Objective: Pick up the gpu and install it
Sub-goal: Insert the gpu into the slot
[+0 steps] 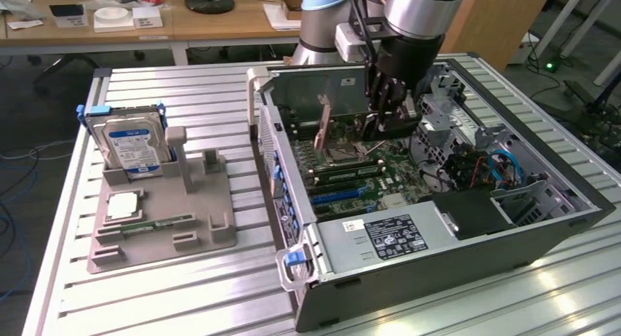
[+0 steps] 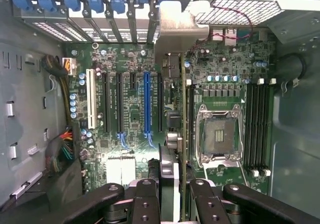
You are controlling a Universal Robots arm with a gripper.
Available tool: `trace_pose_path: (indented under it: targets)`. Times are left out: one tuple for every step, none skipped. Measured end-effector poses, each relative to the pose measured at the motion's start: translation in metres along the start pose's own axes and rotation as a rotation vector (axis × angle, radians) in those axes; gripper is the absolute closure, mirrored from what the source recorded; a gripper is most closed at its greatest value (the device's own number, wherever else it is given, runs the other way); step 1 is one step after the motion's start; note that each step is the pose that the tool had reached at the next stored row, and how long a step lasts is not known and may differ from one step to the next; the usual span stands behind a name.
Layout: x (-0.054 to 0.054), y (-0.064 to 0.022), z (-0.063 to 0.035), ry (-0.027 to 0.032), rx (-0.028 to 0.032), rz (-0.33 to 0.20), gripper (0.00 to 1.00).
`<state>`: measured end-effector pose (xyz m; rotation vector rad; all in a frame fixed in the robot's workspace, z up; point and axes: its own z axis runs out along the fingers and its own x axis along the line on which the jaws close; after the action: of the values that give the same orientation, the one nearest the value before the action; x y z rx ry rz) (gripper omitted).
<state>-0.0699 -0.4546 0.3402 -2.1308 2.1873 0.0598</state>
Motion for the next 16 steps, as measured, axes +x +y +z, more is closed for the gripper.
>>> trace_pose_path:
  targets:
    - [0.0006, 0.0, 0.0006, -0.0002, 0.0001, 0.0, 0.72]
    - [0.0011, 0.0001, 0.0012, -0.0001, 0.0001, 0.0, 0.72]
    - [0.0014, 0.0002, 0.0017, 0.0, 0.0, 0.0, 0.72]
    - [0.0015, 0.0004, 0.0022, 0.0001, 0.0001, 0.0, 0.72]
    - [0.0015, 0.0008, 0.0027, 0.0, 0.0001, 0.0, 0.72]
    - [0.0016, 0.0013, 0.0032, 0.0, 0.0001, 0.0, 0.72]
    - [0.0016, 0.0021, 0.0037, 0.0001, 0.0, 0.0, 0.72]
    - [0.0017, 0.0028, 0.0043, 0.0001, 0.0, 0.0, 0.72]
    - [0.0018, 0.0032, 0.0048, 0.0001, 0.0001, 0.0, 0.72]
    - [0.0018, 0.0033, 0.0054, 0.0, 0.0001, 0.0, 0.72]
    - [0.0019, 0.0034, 0.0061, 0.0, 0.0, 0.0, 0.72]
    - [0.002, 0.0035, 0.0068, 0.0, 0.0, 0.0, 0.72]
    - [0.0021, 0.0035, 0.0075, 0.0, 0.0, 0.0, 0.72]
    - [0.0022, 0.0036, 0.0082, 0.0, 0.0001, 0.0, 0.72]
    - [0.0024, 0.0037, 0.009, 0.0001, 0.0, 0.0, 0.72]
    - [0.0025, 0.0037, 0.0097, 0.0, 0.0, 0.0, 0.72]
